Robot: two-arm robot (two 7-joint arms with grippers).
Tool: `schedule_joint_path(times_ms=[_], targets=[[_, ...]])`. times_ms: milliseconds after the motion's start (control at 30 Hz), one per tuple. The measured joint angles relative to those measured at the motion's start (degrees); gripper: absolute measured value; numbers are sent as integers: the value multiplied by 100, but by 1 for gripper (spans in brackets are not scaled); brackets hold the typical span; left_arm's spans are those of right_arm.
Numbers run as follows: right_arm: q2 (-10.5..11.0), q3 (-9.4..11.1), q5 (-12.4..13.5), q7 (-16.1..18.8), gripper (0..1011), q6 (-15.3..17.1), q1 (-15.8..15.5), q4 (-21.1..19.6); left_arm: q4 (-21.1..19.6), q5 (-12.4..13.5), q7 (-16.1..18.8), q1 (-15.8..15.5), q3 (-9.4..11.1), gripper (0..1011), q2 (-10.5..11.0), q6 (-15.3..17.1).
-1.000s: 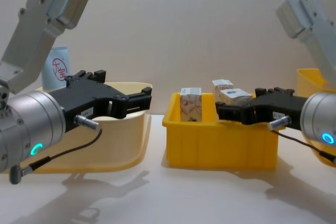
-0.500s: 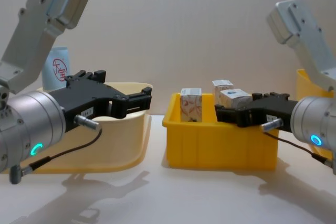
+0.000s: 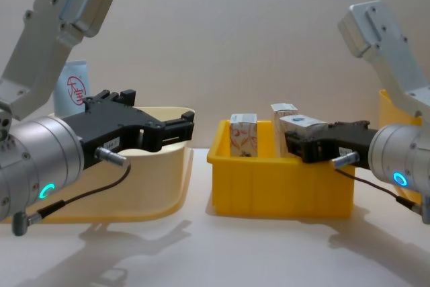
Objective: Bimanual collaborative sorting of washing and personal care products
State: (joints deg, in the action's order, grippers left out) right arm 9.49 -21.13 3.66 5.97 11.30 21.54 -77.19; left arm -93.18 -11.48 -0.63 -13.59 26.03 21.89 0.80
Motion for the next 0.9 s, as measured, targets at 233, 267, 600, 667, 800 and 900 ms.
schedule_joint_path(times_ms=[233,267,600,667,800,900], targets=[[-8,23,-6,4,444,-49,-7,9,0,0,0,0,0,1000,0,0],[-9,33,-6,8,444,-93,-13,15,0,0,0,0,0,1000,0,0],[0,153,9,48,444,-537,-61,-57,0,0,0,0,0,1000,0,0],[1,199,27,56,444,-683,-68,-96,0,0,0,0,0,1000,0,0],[9,278,68,79,444,-953,-81,-156,0,0,0,0,0,1000,0,0],[13,339,105,99,443,-1159,-87,-208,0,0,0,0,0,1000,0,0]])
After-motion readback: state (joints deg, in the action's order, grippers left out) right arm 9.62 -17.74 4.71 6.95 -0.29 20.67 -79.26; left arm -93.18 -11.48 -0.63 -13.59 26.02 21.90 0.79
